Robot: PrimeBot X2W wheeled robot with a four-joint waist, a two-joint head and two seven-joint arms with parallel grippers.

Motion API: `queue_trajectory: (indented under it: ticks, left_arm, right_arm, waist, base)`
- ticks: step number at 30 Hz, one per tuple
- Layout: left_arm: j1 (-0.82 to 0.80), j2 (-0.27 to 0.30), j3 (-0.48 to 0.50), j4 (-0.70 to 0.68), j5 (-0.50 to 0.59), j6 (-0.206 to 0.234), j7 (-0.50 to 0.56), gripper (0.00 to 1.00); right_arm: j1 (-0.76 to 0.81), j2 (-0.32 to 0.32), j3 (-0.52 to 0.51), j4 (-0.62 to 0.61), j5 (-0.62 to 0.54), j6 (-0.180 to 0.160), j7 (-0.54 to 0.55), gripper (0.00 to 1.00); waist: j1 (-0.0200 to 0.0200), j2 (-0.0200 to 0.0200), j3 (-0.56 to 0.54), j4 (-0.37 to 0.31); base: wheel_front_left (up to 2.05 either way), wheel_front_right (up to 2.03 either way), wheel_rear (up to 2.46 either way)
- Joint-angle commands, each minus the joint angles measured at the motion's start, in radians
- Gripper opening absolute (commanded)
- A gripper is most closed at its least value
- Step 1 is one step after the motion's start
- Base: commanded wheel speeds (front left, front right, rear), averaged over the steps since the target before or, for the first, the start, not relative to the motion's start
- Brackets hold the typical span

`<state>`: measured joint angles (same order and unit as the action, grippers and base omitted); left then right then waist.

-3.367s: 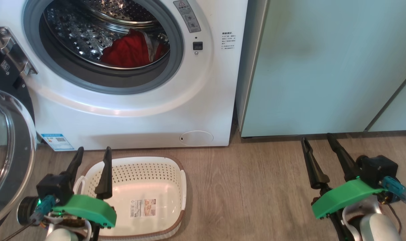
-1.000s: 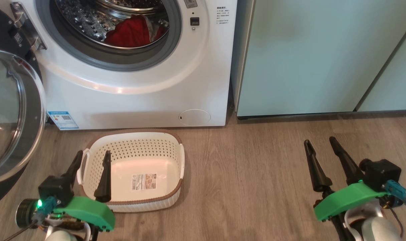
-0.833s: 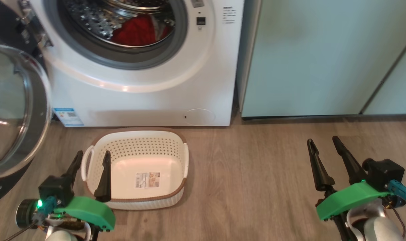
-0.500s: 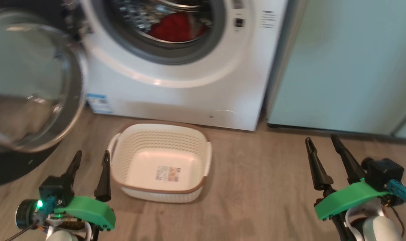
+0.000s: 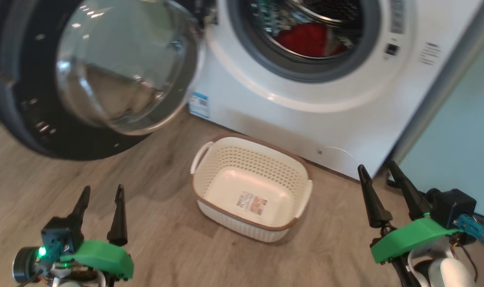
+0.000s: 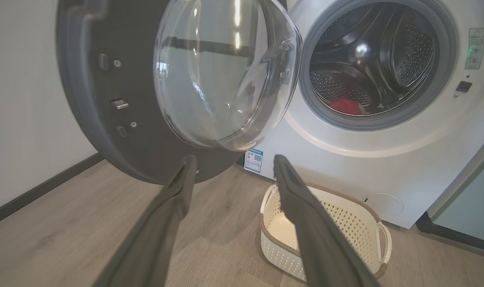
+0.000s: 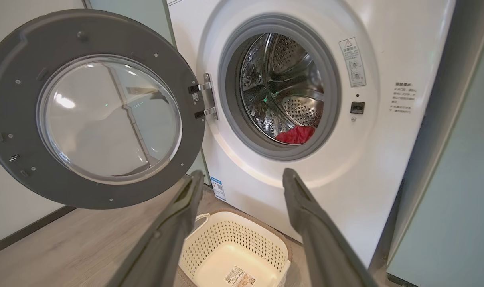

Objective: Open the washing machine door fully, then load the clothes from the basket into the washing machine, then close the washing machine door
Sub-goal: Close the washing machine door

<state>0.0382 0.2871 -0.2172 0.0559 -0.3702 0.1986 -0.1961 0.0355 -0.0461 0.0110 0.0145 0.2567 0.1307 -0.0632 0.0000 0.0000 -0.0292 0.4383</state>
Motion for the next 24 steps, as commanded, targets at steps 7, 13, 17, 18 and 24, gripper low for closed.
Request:
queue_trajectory:
  ticks: [7, 13, 17, 18, 24]
  left_arm:
    - [-0.039, 0.029, 0.048, -0.046, -0.011, 0.015, -0.008, 1.0]
    - [-0.04, 0.031, 0.049, -0.051, -0.012, 0.021, -0.01, 1.0]
    - [-0.041, 0.032, 0.05, -0.055, -0.012, 0.026, -0.012, 1.0]
    - [-0.041, 0.033, 0.05, -0.055, -0.013, 0.027, -0.013, 1.0]
    - [-0.044, 0.034, 0.05, -0.061, -0.012, 0.03, -0.019, 0.1]
  right_arm:
    - [-0.02, -0.004, 0.024, -0.025, 0.009, 0.0, -0.015, 1.0]
    - [-0.023, -0.004, 0.027, -0.022, 0.009, 0.0, -0.015, 1.0]
    - [-0.025, -0.004, 0.026, -0.021, 0.008, 0.0, -0.015, 1.0]
    - [-0.025, -0.004, 0.026, -0.021, 0.008, 0.0, -0.015, 1.0]
    - [-0.028, -0.004, 0.025, -0.02, 0.006, 0.0, -0.015, 1.0]
  waist:
    - [0.0, 0.0, -0.001, 0.068]
    - [0.0, 0.0, 0.005, 0.072]
    - [0.0, 0.0, 0.01, 0.072]
    - [0.0, 0.0, 0.012, 0.072]
    - [0.0, 0.0, 0.017, 0.076]
  base:
    - [0.0, 0.0, 0.0]
    - [0.0, 0.0, 0.0]
    - [0.0, 0.0, 0.0]
    - [0.0, 0.0, 0.0]
    - [0.0, 0.0, 0.0]
